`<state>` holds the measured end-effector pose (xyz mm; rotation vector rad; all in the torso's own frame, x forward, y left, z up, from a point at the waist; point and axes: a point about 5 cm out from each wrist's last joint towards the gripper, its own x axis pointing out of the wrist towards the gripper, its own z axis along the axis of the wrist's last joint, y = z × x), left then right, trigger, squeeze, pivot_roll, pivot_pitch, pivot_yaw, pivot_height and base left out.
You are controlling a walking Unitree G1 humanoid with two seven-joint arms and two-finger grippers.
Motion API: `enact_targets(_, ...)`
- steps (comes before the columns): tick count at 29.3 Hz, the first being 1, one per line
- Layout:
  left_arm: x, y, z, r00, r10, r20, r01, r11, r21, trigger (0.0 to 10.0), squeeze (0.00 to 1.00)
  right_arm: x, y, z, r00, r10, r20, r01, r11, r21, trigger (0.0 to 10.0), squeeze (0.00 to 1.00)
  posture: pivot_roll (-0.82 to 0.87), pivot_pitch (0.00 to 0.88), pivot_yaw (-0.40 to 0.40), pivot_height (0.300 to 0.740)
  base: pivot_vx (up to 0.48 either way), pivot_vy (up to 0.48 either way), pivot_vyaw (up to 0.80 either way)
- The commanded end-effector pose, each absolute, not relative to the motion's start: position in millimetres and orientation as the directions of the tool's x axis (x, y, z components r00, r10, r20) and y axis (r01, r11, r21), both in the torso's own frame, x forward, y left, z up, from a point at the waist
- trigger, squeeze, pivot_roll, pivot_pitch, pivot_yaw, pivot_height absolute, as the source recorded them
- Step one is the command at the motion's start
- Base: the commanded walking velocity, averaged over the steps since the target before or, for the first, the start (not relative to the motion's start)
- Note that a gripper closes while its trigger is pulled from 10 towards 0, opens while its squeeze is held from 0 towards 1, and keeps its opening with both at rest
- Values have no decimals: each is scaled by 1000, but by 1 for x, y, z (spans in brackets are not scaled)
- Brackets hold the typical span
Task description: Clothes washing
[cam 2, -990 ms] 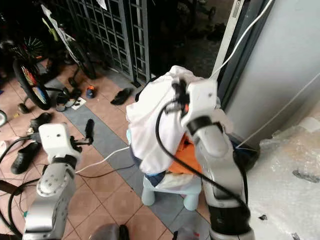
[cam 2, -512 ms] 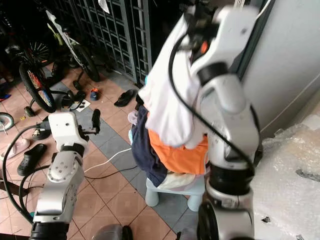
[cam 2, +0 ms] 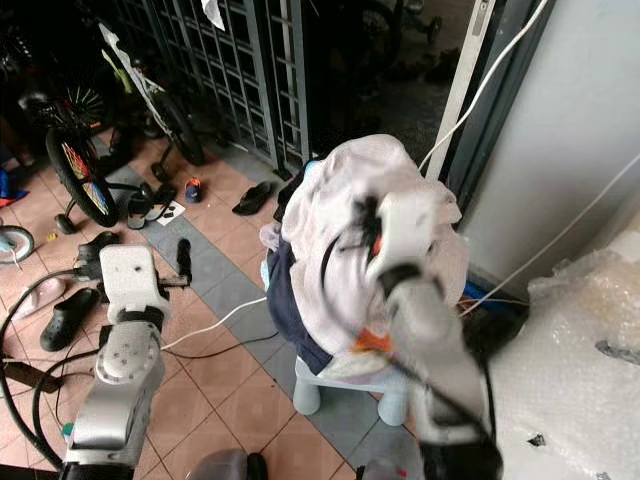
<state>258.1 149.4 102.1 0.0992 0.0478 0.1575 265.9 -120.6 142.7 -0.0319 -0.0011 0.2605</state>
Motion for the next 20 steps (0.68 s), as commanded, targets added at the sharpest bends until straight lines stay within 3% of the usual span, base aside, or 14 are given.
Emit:
enact_targets(1,257,154,106,984,172,-34,-167,980,111,10000,0,264,-117,146,963,268,20,-266,962,-64,10000,0,-15,0,84,740,0,0,0)
enact_targets(14,255,153,100,987,139,-81,-130,986,108,10000,0,264,-121,137,973,230,14,-227,968,-108,10000,0,-9,0,76,740,0,0,0)
enact_targets(20,244,141,100,993,-76,-91,77,997,0,10000,0,259,-147,128,997,71,-12,-72,985,-155,10000,0,-14,0,78,740,0,0,0)
